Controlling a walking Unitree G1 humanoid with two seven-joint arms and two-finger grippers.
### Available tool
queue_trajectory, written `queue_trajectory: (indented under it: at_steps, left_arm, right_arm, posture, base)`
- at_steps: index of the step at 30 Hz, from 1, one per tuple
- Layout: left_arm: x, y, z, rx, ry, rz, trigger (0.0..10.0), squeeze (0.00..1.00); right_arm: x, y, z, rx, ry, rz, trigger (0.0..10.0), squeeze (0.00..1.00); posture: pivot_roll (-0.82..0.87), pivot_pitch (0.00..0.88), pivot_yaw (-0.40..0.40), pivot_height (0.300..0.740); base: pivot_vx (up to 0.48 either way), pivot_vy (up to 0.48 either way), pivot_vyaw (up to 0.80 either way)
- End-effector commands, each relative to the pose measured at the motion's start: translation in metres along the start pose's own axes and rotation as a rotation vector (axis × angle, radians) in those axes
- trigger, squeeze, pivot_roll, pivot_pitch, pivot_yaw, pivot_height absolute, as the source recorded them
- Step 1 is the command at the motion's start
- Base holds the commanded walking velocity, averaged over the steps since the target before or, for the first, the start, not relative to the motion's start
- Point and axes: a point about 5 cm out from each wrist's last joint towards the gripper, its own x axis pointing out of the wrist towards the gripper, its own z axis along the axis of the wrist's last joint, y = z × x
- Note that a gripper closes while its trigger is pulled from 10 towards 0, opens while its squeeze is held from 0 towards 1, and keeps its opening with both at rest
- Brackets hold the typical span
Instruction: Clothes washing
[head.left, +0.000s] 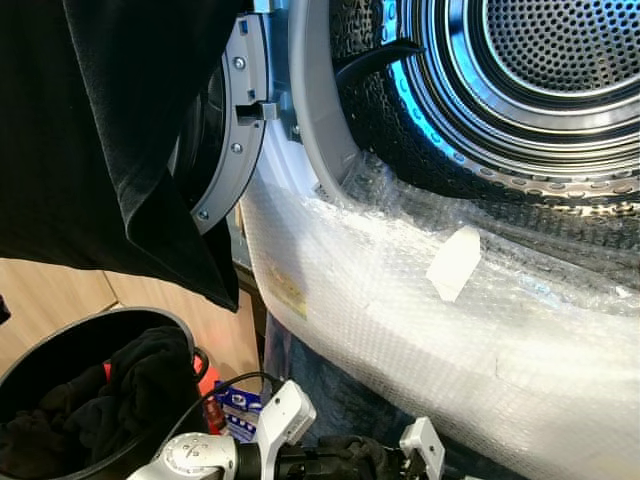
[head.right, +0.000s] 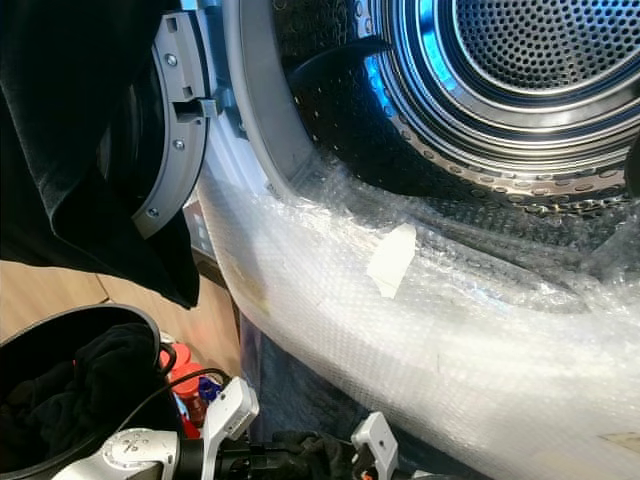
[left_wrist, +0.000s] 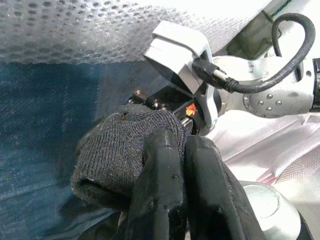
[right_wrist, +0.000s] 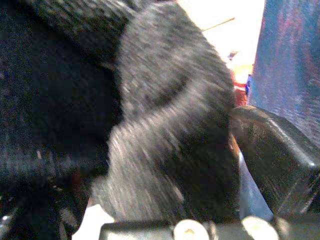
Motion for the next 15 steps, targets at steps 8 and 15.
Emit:
queue_trajectory:
  at_steps: [8,15]
  left_arm:
    - [0.0008,0.0014,0.0024,0.005,-0.006,-0.009,0.0,0.0]
    - [0.0014,0.0015,0.0021,0.001,-0.009,-0.009,0.0,0.0]
  right_arm:
    - [0.0014,0.0034,0.0048,0.007,-0.033,0.047,0.0,0.0]
    - [0.0009,0.0035,0.0071,0.017,-0.053,0.053,0.0,0.0]
  posture:
    - [0.06,0.0,-0.037,0.74]
    - [0.06,0.0,-0.037,0.74]
  base:
    - [0.0,0.0,0.0]
    - [0.0,0.0,0.0]
